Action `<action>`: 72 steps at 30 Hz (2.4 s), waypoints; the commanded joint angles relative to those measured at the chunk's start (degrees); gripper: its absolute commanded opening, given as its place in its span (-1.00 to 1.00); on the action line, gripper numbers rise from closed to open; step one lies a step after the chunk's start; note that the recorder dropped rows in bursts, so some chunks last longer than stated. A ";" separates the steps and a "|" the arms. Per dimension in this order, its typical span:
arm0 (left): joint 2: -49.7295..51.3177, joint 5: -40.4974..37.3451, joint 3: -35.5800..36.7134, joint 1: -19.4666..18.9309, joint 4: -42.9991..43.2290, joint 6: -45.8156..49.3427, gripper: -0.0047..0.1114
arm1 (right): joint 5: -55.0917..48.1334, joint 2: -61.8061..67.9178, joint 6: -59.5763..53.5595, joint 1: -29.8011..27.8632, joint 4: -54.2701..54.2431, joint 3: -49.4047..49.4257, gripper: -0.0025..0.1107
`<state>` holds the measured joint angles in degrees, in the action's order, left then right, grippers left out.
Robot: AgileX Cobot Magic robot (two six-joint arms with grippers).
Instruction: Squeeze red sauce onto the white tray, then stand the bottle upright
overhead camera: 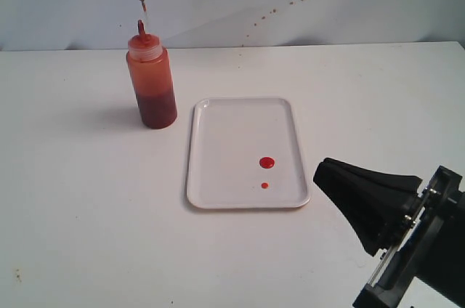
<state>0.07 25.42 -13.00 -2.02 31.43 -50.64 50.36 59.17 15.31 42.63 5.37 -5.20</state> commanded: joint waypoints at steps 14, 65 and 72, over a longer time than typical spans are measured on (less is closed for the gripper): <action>-0.07 -40.07 6.97 0.10 -29.98 48.19 -0.92 | 0.60 -0.30 -0.29 0.24 -0.23 0.02 -0.96; -0.07 -43.66 13.00 0.27 -21.97 40.75 -0.92 | 0.60 -0.30 -0.16 0.24 -0.23 0.02 -0.96; -0.07 -43.66 13.00 0.41 -17.38 41.01 -0.92 | 0.60 -0.30 -0.16 0.24 -0.23 0.02 -0.96</action>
<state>0.17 -18.14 -0.26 -2.02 12.49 -9.70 50.36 59.17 15.31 42.63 5.37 -5.20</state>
